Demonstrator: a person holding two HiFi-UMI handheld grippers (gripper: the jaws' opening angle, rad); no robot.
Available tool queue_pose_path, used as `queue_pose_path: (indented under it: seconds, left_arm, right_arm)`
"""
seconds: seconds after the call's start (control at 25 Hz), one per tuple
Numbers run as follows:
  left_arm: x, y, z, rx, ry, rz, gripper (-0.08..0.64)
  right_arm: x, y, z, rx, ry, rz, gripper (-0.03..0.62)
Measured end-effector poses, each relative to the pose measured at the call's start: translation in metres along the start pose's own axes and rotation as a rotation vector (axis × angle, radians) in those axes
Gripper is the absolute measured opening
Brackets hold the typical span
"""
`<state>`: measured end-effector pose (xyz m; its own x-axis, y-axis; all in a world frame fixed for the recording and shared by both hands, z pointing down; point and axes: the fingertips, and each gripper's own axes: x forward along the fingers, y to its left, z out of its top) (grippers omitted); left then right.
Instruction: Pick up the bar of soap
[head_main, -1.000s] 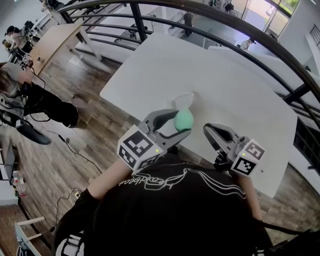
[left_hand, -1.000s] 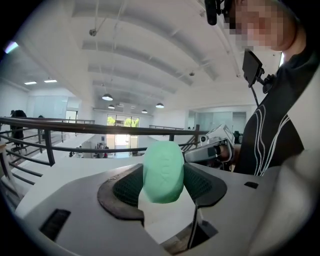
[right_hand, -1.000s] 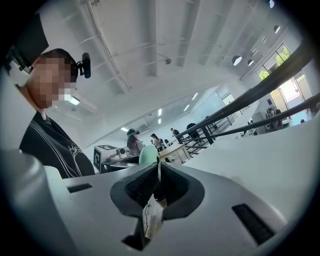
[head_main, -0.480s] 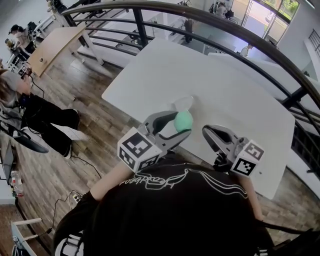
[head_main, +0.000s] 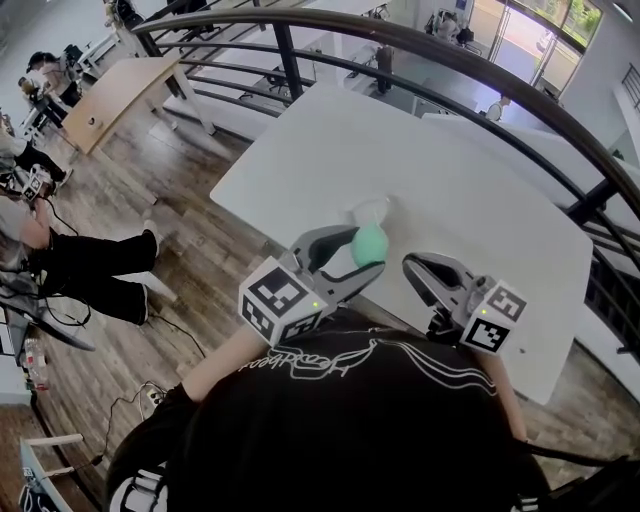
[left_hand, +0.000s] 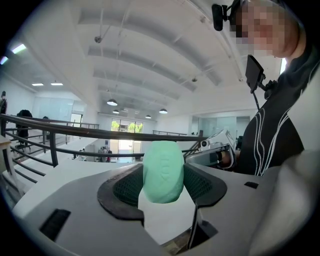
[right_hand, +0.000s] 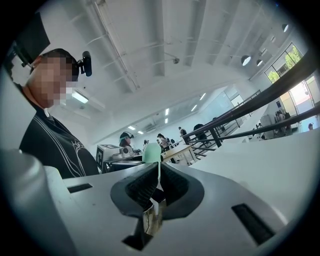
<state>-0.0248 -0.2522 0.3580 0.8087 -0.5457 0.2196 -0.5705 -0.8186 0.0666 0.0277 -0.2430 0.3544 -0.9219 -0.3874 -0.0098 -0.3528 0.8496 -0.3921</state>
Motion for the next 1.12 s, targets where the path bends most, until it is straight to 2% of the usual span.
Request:
queue_pose_path:
  seconds: [1.12]
  left_arm:
    - [0.011, -0.003, -0.001, -0.018, 0.01, -0.013, 0.259]
  right_arm:
    - [-0.002, -0.004, -0.005, 0.014, 0.005, 0.009, 0.018]
